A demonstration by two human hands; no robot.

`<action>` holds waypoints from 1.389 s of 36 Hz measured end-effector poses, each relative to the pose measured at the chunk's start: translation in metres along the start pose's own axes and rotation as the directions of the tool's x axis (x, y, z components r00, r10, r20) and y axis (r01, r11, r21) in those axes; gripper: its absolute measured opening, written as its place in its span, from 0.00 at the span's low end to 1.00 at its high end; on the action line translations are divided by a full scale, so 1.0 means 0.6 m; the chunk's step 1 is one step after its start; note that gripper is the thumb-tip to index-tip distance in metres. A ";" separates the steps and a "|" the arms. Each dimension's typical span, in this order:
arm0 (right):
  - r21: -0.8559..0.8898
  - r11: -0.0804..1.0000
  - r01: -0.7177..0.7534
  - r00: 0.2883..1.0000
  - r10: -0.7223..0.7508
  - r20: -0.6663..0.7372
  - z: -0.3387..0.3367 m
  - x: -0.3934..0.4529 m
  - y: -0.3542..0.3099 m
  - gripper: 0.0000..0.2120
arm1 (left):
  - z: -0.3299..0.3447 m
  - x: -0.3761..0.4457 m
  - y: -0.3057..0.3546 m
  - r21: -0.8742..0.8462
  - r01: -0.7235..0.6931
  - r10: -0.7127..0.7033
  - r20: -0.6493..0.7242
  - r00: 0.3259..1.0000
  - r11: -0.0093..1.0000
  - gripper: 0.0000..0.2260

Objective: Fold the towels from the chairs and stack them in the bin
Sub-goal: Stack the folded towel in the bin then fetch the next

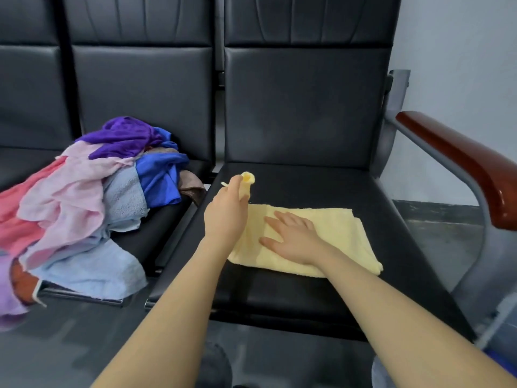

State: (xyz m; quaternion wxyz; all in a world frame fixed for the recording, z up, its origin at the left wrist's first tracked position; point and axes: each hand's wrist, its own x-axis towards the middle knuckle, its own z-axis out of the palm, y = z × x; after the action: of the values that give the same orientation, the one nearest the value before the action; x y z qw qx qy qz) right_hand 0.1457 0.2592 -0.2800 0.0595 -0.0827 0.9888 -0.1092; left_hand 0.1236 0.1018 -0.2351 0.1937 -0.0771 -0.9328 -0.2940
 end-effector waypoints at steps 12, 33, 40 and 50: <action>0.403 0.909 -0.107 0.957 0.204 -0.206 -0.048 -0.038 0.031 0.15 | -0.006 -0.008 0.075 -0.334 0.018 -0.031 -0.034 0.999 0.943 0.14; 0.368 0.769 -0.523 0.736 0.625 -0.259 -0.073 -0.092 0.154 0.21 | 0.096 -0.041 0.167 0.236 -0.026 -0.049 0.307 0.951 0.971 0.12; 0.076 0.767 -0.637 0.688 0.611 -0.391 -0.050 -0.095 0.134 0.38 | 0.125 -0.052 0.117 0.492 0.128 -0.272 0.233 0.934 0.861 0.21; 0.107 0.796 -0.595 0.762 0.601 -0.241 -0.037 -0.066 0.110 0.30 | 0.122 -0.050 0.105 0.391 0.118 -0.258 0.329 0.908 0.913 0.15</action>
State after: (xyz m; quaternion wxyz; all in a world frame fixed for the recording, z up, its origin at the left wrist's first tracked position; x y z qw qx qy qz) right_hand 0.1718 0.3342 -0.2695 -0.0394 0.2528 0.9608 -0.1063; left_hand 0.1442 0.1946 -0.2698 -0.0061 -0.0026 -0.9934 -0.1144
